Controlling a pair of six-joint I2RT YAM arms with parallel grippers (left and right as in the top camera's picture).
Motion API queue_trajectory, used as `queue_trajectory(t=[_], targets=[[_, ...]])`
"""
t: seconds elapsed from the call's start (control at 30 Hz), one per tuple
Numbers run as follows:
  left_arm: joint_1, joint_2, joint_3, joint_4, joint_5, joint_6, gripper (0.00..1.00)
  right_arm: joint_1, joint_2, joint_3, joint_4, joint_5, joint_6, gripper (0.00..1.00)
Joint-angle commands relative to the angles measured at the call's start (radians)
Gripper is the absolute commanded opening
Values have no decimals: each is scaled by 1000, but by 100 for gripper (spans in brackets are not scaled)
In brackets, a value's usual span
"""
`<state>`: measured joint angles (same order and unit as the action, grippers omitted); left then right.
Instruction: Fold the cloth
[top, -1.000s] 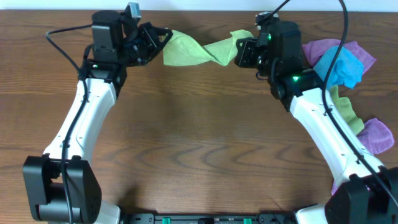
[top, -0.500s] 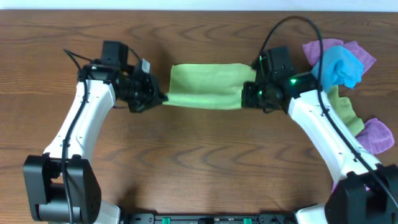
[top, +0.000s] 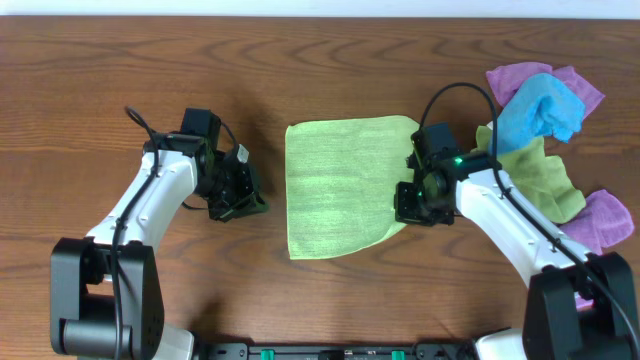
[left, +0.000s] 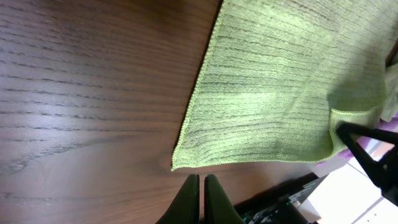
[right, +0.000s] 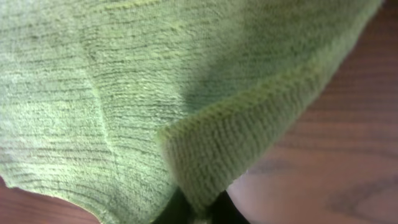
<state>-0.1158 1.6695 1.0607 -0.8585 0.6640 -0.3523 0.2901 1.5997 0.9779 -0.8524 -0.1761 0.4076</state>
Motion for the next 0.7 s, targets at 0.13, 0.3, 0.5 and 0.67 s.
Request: queue_trajectory(t=[0.13,0.3,0.5,0.67], targets=[[3,-15,0,4,-25,24,6,-1,-121,0,-72,12,9,75],[3,-15,0,31,-16,24,6,-1,-198,0,-61,47,9,83],[3,-15,0,51,14,24,12,-1,-137,-1,55,49,-97,80],[3,-15,0,51,34,24,31,-1,-23,-1,198,49,-325,79]])
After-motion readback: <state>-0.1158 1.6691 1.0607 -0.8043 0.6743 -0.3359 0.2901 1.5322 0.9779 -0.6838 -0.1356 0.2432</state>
